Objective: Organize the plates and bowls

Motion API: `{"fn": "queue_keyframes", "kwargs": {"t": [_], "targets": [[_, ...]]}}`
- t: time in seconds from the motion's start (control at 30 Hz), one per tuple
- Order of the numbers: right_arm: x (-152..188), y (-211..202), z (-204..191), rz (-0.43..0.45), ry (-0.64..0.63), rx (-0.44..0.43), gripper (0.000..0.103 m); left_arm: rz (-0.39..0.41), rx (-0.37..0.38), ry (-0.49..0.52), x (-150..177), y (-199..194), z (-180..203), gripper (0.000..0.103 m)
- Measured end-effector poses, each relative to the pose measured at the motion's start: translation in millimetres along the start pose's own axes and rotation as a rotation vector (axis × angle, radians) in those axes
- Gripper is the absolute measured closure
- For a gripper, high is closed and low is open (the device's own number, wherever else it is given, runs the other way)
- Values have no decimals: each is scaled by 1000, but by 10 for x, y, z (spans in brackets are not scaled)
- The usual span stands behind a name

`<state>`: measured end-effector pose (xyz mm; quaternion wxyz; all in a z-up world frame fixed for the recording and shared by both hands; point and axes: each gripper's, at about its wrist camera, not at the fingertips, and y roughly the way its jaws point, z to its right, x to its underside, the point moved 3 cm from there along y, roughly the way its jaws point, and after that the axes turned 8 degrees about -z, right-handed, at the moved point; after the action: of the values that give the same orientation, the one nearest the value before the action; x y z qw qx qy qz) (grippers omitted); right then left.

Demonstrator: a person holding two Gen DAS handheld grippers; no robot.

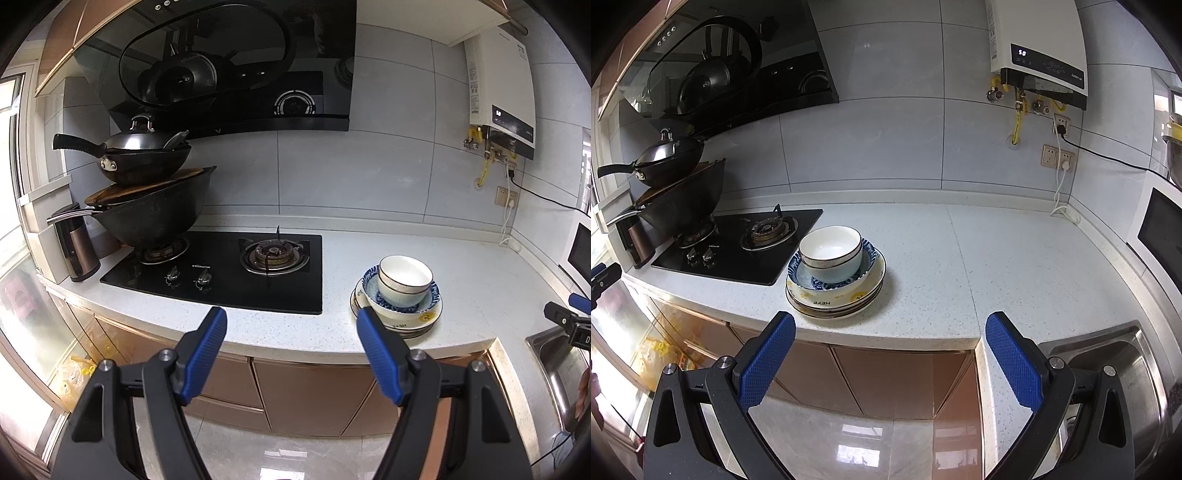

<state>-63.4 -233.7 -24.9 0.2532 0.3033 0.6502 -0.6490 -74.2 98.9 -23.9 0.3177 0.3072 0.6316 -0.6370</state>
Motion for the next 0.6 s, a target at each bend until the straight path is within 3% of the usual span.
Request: {"fn": "queue_keyframes", "kwargs": {"t": [0.6], "targets": [[32,-9,-40,-12,17,29,1,-5,22,21,-8,84,-51,31]]}}
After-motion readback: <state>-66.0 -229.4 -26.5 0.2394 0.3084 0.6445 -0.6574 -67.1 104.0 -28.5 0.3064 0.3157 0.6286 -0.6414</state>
